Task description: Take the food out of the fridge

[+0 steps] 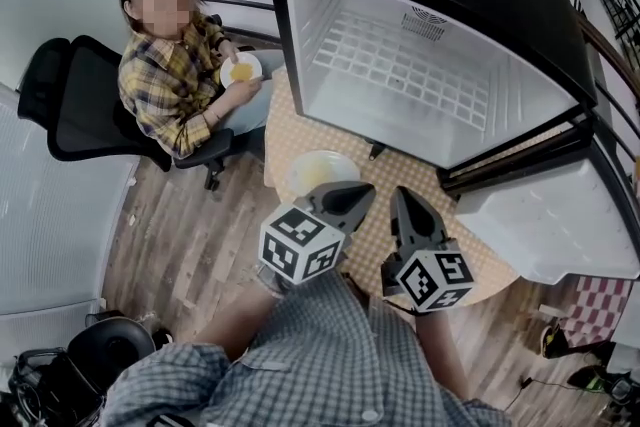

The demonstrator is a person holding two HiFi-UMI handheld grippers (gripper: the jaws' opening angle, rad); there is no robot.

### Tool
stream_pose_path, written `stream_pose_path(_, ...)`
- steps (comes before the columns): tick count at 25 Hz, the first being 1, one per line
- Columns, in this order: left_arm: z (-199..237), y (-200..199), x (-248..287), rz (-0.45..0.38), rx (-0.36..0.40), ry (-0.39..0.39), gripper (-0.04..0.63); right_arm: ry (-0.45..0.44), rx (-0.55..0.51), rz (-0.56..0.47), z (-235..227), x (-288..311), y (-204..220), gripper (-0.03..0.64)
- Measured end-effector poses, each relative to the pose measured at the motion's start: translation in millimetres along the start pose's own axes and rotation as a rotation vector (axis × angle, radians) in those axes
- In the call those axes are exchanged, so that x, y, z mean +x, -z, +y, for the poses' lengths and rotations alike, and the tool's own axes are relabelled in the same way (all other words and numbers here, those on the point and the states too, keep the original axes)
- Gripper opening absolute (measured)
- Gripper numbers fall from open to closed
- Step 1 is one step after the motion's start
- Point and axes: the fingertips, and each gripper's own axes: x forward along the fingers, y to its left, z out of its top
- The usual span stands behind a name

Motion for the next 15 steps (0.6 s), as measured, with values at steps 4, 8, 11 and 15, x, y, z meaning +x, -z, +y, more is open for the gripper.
stream_pose_path(4,3,1,-4,-0.01,-0.008,-0.019,0.006,-0.031,0.0,0.003,7,3,-1,0.009)
stream_pose_path(8,9,1,-10,-0.019,-0.02,-0.044,0.006,-0.06,-0.008,0.009,15,9,0,0.009)
stream_pose_path(11,11,2,-12,-0.022,-0.027,-0.052,0.006,-0.07,-0.006,0.012,18,11,1,0.009)
stream_pose_path(15,11,3,-13,-0.024,-0.034,-0.052,0.006,-0.075,-0.013,0.024,20,10,4,0.009)
